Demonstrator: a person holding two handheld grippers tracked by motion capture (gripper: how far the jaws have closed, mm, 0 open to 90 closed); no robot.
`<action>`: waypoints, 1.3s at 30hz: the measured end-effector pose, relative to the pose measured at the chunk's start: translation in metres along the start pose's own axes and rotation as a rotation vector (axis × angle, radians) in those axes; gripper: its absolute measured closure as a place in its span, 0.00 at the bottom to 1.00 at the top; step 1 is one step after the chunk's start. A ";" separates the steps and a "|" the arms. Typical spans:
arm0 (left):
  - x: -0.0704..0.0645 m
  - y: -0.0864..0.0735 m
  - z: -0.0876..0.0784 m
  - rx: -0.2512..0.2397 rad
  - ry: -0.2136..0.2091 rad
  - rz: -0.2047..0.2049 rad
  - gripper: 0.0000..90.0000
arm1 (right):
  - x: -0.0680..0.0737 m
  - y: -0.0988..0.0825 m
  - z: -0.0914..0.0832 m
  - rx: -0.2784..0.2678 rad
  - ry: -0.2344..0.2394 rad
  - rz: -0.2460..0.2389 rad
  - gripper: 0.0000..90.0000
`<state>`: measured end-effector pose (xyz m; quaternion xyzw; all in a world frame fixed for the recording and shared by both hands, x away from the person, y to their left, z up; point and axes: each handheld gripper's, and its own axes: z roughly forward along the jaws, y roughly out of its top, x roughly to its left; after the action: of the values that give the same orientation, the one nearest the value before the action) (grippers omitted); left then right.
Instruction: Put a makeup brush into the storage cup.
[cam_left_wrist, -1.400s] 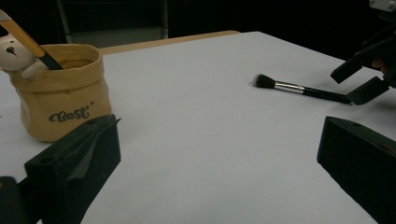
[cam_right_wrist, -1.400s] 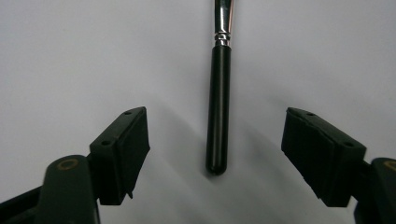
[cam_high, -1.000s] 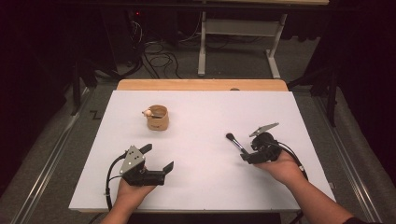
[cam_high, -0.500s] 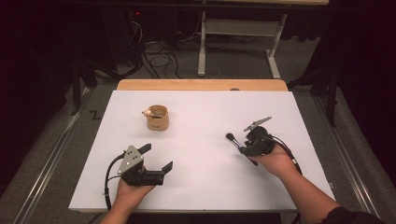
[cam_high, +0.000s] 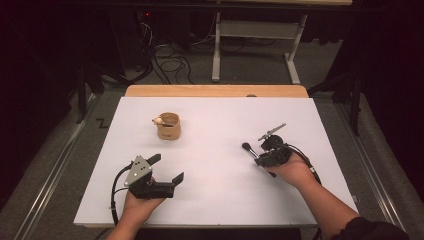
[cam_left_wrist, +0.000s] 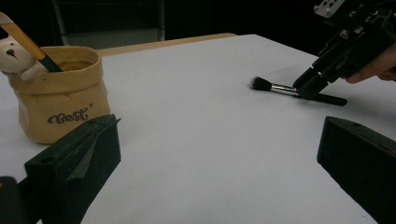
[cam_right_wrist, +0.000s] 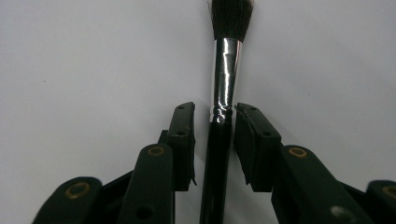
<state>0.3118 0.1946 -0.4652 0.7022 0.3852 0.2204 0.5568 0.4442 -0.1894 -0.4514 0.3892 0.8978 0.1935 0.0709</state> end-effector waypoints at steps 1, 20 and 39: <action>0.000 0.000 0.000 0.000 0.001 0.000 0.00 | 0.000 0.000 0.001 0.003 0.000 -0.005 0.77; 0.000 0.000 0.000 0.003 -0.002 0.000 0.00 | 0.003 0.009 0.004 0.088 -0.034 -0.025 0.84; 0.000 0.000 -0.001 -0.002 -0.004 0.012 0.01 | 0.005 0.009 0.002 0.073 -0.052 -0.050 0.89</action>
<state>0.3110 0.1955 -0.4648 0.7045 0.3795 0.2228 0.5568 0.4469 -0.1799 -0.4495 0.3740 0.9116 0.1484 0.0847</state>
